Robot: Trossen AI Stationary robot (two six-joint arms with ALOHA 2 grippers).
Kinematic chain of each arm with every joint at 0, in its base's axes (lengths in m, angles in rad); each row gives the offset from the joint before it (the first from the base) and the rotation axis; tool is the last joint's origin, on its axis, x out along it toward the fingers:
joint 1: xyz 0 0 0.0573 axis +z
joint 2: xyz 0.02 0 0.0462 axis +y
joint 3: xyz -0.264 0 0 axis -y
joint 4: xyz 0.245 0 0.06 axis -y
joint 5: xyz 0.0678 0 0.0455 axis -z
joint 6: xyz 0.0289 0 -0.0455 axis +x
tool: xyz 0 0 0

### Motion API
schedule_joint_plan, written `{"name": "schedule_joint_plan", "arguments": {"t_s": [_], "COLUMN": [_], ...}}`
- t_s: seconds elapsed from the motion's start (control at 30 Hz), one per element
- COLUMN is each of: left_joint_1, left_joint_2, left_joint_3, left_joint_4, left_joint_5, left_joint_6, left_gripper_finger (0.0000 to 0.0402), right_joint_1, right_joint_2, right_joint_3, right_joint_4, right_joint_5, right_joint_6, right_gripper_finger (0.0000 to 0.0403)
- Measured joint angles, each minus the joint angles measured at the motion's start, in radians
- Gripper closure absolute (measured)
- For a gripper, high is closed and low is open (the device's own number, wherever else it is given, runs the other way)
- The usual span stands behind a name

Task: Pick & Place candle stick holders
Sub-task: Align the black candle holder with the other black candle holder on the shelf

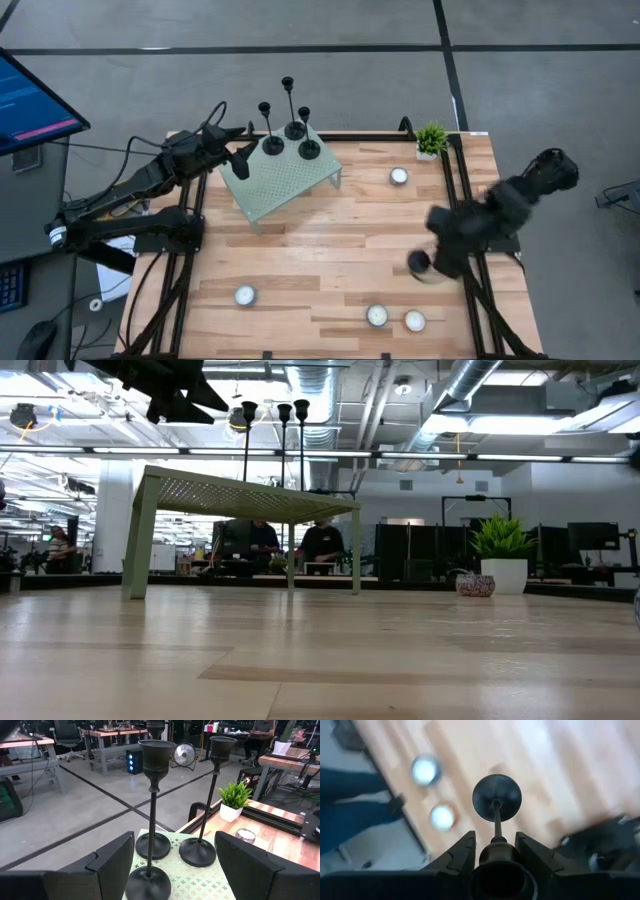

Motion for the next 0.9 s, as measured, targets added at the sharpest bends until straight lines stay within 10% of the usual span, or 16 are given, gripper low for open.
{"name": "schedule_joint_plan", "arguments": {"t_s": [0.4, 0.9], "left_joint_1": [0.0, -0.13], "left_joint_2": [-0.066, 0.123], "left_joint_3": [0.0, 0.0], "left_joint_4": [-0.087, -0.081], "left_joint_5": [0.243, 0.545], "left_joint_6": [-0.131, -0.231], "left_gripper_finger": [0.0124, 0.0124], "right_joint_1": [-0.43, -0.618], "right_joint_2": [0.176, 0.538], "right_joint_3": [0.108, 0.618], "right_joint_4": [0.094, 0.078], "right_joint_5": [-0.021, 0.0], "right_joint_6": [-0.621, -1.066], "right_gripper_finger": [0.0289, 0.0286]}}
